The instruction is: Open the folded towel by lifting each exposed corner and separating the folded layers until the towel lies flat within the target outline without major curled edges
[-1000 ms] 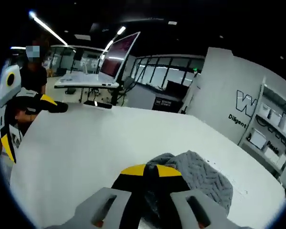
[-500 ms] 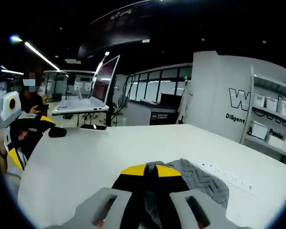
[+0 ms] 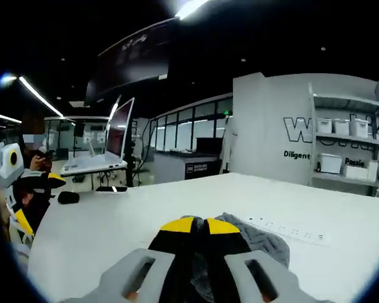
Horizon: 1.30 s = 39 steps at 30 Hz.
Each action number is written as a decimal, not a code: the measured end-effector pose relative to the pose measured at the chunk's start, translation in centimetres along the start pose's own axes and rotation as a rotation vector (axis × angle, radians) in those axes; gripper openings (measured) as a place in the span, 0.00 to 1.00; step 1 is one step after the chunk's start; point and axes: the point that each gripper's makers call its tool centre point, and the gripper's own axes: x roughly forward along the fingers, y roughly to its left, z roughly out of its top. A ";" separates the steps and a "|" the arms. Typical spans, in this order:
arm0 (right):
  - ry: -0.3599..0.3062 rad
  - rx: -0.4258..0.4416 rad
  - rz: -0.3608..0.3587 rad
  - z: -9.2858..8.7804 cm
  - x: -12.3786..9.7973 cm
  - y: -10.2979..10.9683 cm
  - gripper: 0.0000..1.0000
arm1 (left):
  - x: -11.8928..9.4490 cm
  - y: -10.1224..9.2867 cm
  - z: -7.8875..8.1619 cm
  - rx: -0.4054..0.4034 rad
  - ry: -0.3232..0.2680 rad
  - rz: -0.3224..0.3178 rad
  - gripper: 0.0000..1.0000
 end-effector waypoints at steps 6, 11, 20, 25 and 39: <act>-0.050 0.039 -0.052 0.5 -1.0 -1.6 0.01 | 0.2 -0.2 0.2 0.008 -0.001 0.002 0.91; -0.091 0.067 -0.084 0.7 -1.9 -2.6 0.01 | 0.2 -0.4 0.6 0.008 -0.012 0.004 0.91; -0.137 0.093 -0.139 0.9 -2.8 -4.0 0.01 | 0.5 -0.7 0.5 0.012 -0.008 0.002 0.91; -0.150 0.109 -0.154 1.0 -3.1 -4.4 0.01 | 0.7 -0.9 0.3 0.011 -0.006 -0.003 0.90; -0.174 0.121 -0.227 1.1 -4.3 -5.8 0.01 | 0.9 -0.5 -0.2 0.006 0.009 0.004 0.90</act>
